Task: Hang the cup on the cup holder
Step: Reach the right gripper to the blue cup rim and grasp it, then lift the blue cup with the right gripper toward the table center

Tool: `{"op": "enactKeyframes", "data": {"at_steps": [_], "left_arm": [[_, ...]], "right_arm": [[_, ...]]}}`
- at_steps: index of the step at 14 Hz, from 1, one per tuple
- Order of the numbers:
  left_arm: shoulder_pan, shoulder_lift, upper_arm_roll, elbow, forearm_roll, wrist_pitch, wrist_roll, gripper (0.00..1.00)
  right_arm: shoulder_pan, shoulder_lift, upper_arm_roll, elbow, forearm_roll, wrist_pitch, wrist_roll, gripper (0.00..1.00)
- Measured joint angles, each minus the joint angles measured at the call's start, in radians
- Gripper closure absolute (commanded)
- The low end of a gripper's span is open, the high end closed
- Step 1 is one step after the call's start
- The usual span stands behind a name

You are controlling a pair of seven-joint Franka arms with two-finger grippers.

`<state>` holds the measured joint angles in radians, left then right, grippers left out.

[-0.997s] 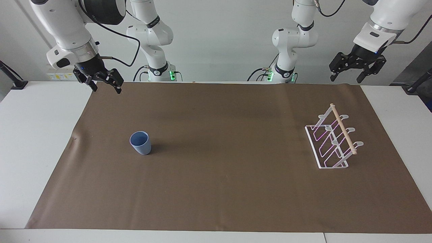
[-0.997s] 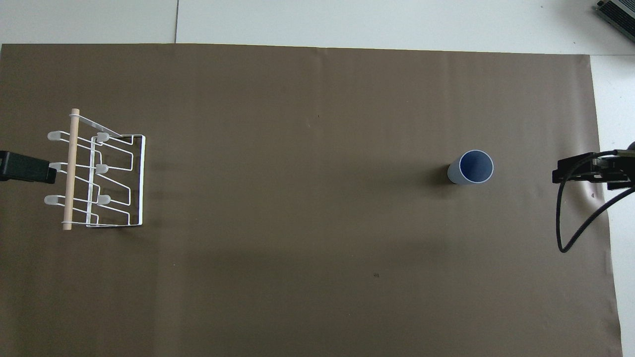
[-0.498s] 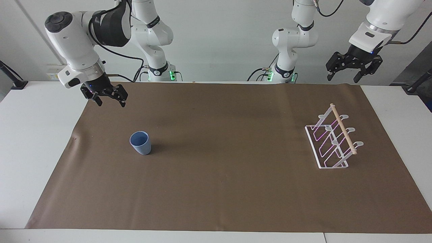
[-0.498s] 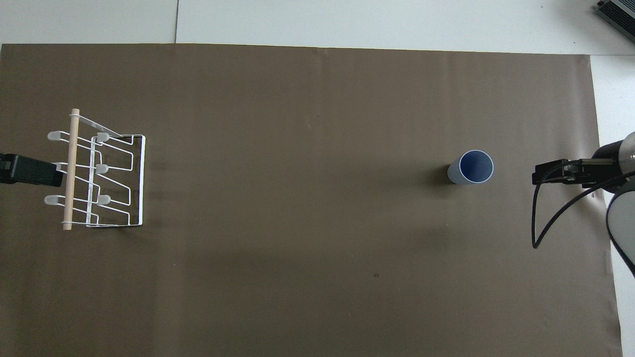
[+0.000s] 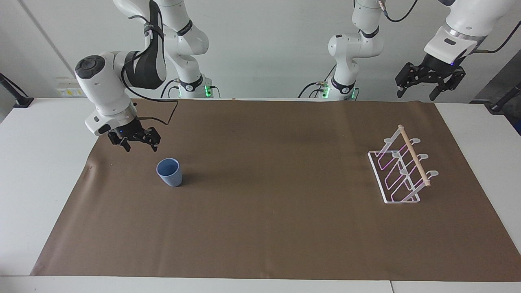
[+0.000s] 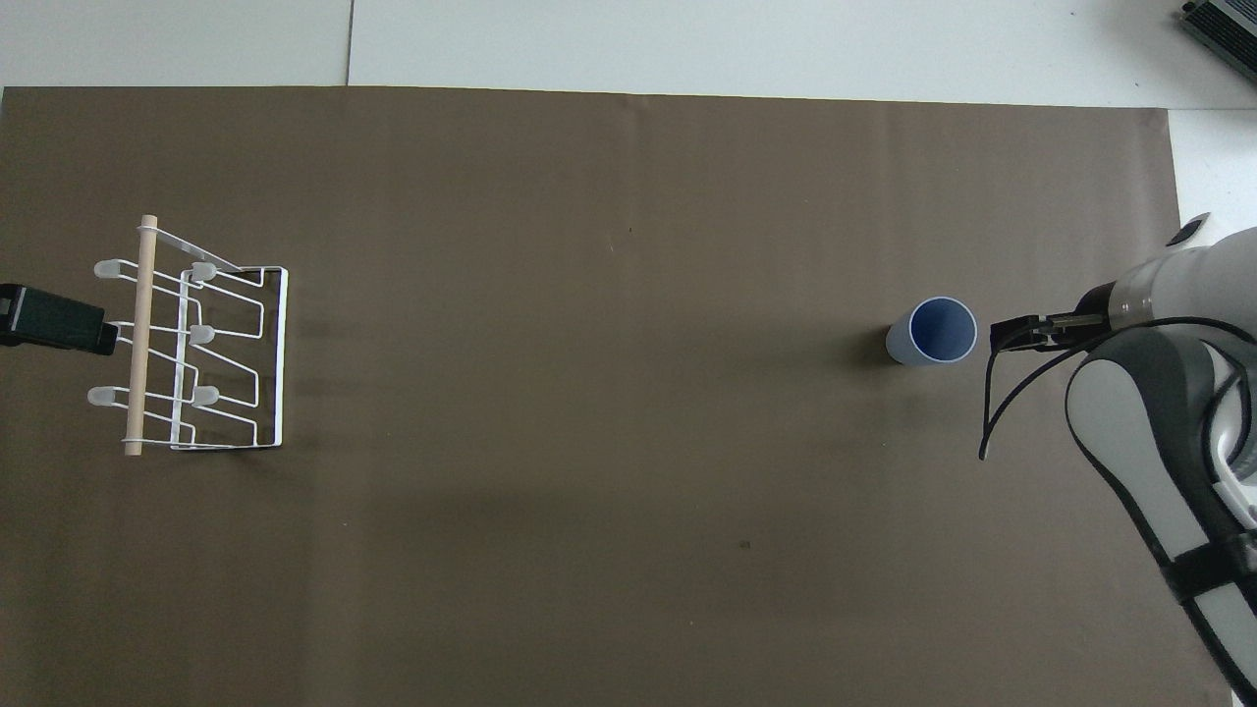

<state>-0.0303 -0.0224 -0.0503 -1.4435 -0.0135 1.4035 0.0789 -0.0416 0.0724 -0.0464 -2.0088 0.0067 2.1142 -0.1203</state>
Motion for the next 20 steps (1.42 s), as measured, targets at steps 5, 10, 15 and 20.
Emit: {"op": "enactKeyframes", "data": {"at_steps": [5,10,15,20], "left_arm": [[0.000,0.003,0.000,0.011,0.000,-0.005,0.000,0.00],[0.000,0.003,0.000,0.013,0.000,-0.005,0.000,0.00],[0.000,0.003,0.000,0.014,0.000,-0.005,0.000,0.00],[-0.002,0.002,-0.005,0.014,0.000,-0.005,0.000,0.00]], "right_arm": [[0.000,0.062,0.003,0.000,0.000,0.089,-0.066,0.00],[0.006,0.096,0.029,-0.002,0.016,0.124,-0.114,0.00],[0.006,0.111,0.028,-0.008,0.020,0.137,-0.175,1.00],[0.018,0.111,0.030,-0.008,0.027,0.137,-0.174,1.00]]}}
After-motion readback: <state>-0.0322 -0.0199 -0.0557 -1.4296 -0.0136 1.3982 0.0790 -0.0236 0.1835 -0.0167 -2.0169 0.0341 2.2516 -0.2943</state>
